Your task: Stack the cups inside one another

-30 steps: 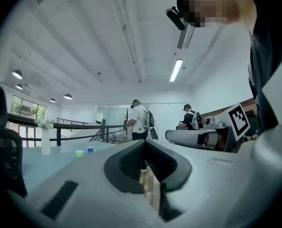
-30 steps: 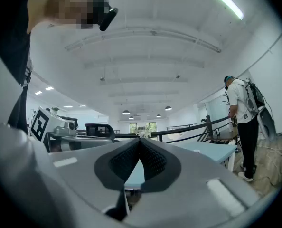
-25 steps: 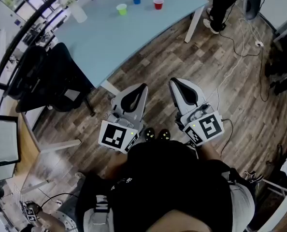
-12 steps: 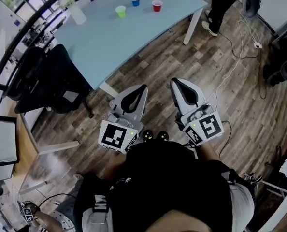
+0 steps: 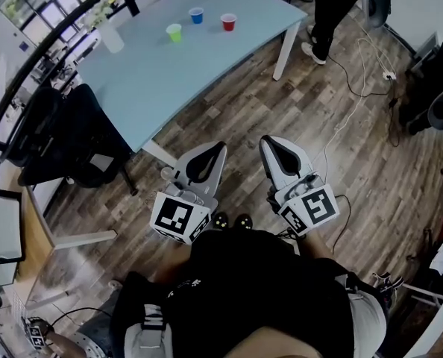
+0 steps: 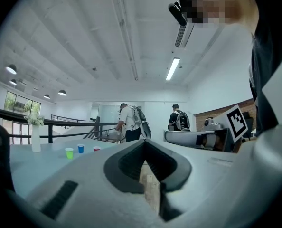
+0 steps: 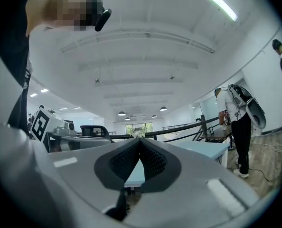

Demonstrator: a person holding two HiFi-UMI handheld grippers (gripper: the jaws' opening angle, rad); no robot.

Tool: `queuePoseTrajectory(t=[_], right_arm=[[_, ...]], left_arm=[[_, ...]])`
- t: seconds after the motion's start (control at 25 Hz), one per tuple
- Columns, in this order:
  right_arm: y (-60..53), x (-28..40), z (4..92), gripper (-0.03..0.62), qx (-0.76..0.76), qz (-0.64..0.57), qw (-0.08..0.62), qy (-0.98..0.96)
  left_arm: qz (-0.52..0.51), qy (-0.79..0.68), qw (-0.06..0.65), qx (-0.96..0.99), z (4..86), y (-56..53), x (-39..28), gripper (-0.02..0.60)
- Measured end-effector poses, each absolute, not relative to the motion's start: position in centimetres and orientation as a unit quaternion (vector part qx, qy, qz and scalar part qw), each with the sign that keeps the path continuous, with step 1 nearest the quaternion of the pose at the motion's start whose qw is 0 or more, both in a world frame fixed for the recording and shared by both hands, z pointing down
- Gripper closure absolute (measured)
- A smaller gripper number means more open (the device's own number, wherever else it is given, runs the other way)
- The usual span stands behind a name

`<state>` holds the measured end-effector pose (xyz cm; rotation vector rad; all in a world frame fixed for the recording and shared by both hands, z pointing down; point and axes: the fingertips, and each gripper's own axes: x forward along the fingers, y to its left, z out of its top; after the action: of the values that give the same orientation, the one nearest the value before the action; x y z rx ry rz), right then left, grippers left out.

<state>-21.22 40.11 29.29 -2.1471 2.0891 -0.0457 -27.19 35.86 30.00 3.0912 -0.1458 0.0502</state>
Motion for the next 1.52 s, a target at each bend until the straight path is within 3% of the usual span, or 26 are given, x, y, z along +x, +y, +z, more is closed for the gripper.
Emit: queuePoseTrajectory(t=[0.68,1.52], right_arm=[[42.7,-16.8,30.6,0.582,-0.722,-0.021,0.074,0.687],[29.9,-8.2,32.3,0.582,-0.730,-0.029,0.048,0.681]], left_arm=[[0.032,-0.042,0.027,0.998,31.3,38.0,-23.0,0.589],[0.015,-0.044,0.051,0.998,33.1,24.5,-14.9,0.589]])
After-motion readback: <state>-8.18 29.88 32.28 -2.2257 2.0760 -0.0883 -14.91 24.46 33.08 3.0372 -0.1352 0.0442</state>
